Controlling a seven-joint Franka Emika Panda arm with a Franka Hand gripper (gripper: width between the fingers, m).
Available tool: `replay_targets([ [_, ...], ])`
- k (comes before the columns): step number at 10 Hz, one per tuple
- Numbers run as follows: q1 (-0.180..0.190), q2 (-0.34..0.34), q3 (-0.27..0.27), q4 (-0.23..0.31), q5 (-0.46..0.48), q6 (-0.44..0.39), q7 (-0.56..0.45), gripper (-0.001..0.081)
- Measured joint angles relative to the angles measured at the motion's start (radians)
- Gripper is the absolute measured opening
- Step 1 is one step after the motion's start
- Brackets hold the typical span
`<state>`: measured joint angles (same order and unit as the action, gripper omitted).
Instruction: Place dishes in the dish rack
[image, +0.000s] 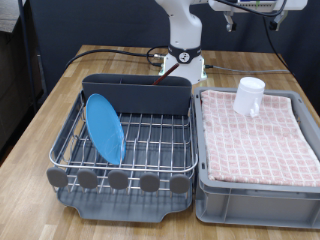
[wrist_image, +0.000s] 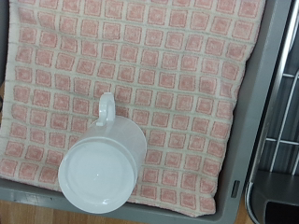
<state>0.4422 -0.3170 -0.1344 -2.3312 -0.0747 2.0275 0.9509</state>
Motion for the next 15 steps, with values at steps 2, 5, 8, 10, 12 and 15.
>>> replay_targets([
  [2, 0.0, 0.002, 0.007, -0.007, 0.025, -0.046, 0.025, 0.0802],
  [5, 0.0, 0.047, 0.019, -0.021, 0.06, -0.067, 0.025, 0.0802],
  [8, 0.008, 0.138, 0.032, -0.025, 0.123, 0.025, -0.011, 0.0802],
  [10, 0.01, 0.162, 0.032, -0.023, 0.139, 0.051, -0.03, 0.0802],
  [12, 0.01, 0.181, 0.033, -0.014, 0.141, 0.04, -0.029, 0.0802],
  [15, 0.01, 0.26, 0.044, 0.004, 0.148, 0.093, -0.029, 0.0802],
])
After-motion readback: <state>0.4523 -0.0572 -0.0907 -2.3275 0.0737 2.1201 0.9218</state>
